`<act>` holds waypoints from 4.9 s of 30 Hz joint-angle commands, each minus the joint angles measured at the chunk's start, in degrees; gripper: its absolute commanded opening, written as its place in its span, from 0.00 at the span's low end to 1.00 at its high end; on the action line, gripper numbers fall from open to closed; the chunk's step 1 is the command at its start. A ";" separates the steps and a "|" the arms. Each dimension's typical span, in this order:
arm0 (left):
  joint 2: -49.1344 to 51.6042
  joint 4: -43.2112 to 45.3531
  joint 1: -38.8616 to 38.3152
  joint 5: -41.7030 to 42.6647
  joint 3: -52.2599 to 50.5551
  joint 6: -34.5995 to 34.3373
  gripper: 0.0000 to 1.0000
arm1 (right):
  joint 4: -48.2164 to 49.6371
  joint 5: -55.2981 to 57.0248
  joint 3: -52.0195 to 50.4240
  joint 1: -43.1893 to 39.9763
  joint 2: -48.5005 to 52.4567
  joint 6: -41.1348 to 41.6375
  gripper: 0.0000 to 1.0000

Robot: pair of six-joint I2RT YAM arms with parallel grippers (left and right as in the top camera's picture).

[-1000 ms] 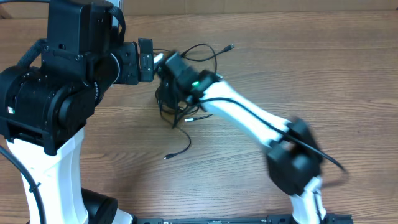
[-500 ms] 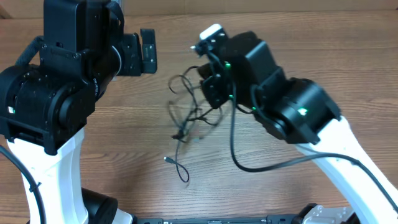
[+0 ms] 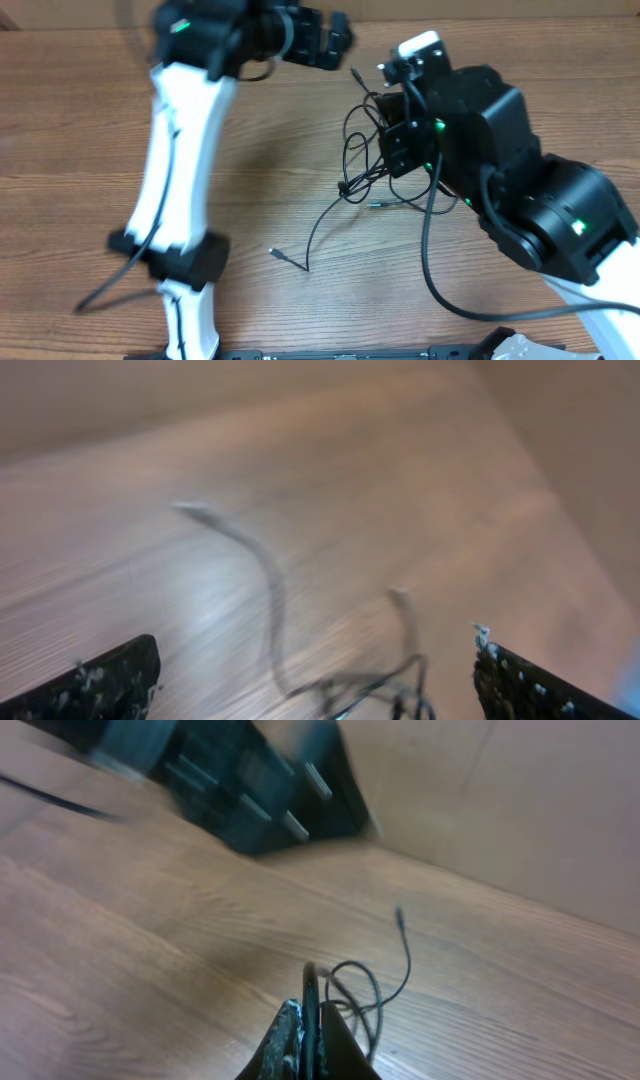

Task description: Untangle cables

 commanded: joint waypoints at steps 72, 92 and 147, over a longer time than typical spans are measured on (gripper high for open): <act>15.21 12.59 -9.75 6.08 -0.04 19.65 0.04 | 18.99 21.38 0.28 -1.99 -3.19 -2.05 0.04; -18.29 -12.66 26.56 -20.85 -0.04 8.79 0.04 | 15.50 -13.68 0.28 -58.10 -3.87 7.23 0.04; -20.44 -7.50 14.47 -1.42 -0.07 -1.05 1.00 | 53.66 -9.60 0.28 -49.90 13.07 -23.30 0.04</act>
